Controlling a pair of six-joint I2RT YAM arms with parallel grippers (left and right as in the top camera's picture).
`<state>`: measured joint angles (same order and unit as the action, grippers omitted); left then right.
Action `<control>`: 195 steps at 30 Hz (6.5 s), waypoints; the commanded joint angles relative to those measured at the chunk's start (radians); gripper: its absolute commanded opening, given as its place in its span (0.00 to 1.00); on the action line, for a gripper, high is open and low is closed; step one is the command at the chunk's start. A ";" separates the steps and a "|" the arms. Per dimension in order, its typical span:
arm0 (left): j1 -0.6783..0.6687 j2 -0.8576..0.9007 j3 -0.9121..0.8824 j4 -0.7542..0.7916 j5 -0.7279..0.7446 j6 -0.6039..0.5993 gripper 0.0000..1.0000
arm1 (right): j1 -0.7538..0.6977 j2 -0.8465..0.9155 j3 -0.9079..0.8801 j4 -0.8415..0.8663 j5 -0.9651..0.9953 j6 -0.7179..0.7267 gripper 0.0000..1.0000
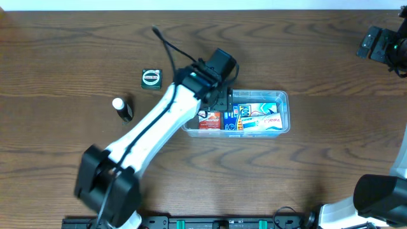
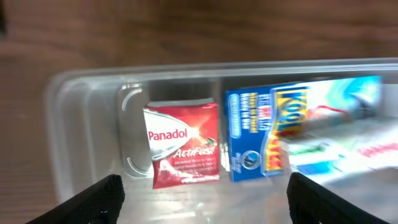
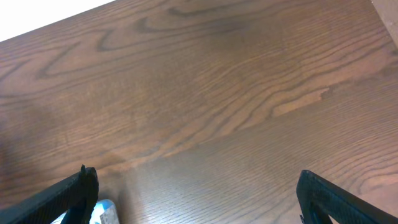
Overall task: Pack container
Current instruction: 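Move the left gripper toward the green Zam-Buk tin, then grasp the green Zam-Buk tin with the left gripper and lift it, then carry the green tin over the container with the left gripper, then lower the green tin into the container and open the left gripper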
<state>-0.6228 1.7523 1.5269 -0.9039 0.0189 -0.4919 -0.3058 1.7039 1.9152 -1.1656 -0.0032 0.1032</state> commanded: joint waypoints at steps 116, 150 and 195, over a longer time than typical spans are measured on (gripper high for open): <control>0.542 0.613 0.772 -0.508 0.043 0.379 0.63 | -0.002 -0.009 0.009 -0.002 0.006 0.012 0.99; 0.018 0.253 0.666 -0.723 0.013 -0.089 0.62 | -0.002 -0.009 0.009 -0.002 0.006 0.013 0.99; -0.027 0.257 0.100 -0.140 -0.029 -0.144 0.62 | -0.002 -0.009 0.009 -0.002 0.006 0.012 0.99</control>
<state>-0.6552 2.0079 1.6291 -1.0428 0.0185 -0.6533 -0.3058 1.7039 1.9152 -1.1660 -0.0032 0.1032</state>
